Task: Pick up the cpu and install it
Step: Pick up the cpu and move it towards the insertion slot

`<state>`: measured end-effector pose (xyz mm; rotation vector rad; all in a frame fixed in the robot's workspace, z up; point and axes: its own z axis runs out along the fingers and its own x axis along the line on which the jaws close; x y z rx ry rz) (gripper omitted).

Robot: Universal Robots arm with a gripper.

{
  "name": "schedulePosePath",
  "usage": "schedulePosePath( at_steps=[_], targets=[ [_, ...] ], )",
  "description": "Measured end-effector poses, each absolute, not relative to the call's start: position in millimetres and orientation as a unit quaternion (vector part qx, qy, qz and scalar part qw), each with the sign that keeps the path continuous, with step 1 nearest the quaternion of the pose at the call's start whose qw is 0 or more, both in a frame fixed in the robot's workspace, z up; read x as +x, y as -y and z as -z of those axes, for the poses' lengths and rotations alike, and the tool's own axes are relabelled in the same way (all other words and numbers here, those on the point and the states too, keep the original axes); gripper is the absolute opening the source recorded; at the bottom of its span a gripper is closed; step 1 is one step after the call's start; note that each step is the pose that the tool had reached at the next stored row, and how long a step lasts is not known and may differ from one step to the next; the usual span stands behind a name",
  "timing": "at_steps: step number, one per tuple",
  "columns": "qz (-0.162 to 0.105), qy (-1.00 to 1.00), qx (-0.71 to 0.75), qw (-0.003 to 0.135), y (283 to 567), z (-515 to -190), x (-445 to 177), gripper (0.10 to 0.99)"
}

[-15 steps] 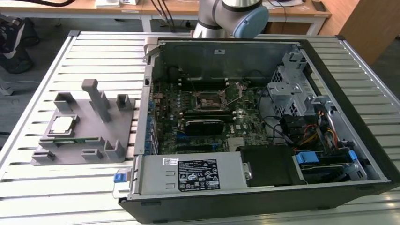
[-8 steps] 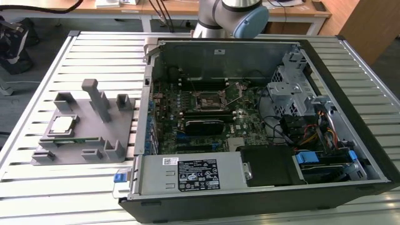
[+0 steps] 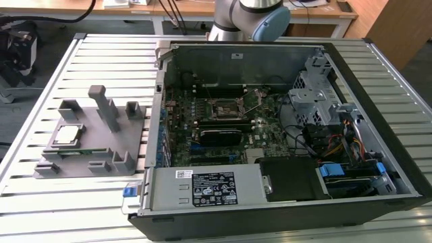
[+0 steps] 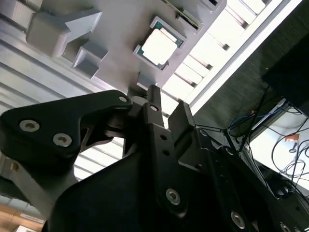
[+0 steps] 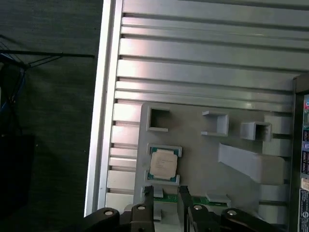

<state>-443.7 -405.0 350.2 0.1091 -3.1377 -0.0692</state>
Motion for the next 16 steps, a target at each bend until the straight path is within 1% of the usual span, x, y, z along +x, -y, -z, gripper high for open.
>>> schedulePosePath(
  at_steps=[2,3,5,6,8,9,10,16],
  targets=[
    [0.022,0.999,0.035,0.001,405.0,-346.5,-443.7,0.408],
    [0.022,0.999,0.035,0.001,405.0,-344.7,-443.7,0.408],
    [0.022,0.999,0.030,0.001,405.0,-341.0,-443.7,0.525],
    [0.022,0.999,0.026,0.000,405.0,-339.2,-443.6,0.525],
    [0.022,1.000,0.022,0.000,405.0,-335.5,-443.6,0.639],
    [0.022,1.000,0.021,0.000,404.9,-333.7,-443.6,0.639],
    [0.022,1.000,0.021,0.000,404.9,-331.9,-443.7,0.706],
    [0.023,1.000,0.021,0.000,404.9,-321.0,-443.7,0.706]
  ],
)
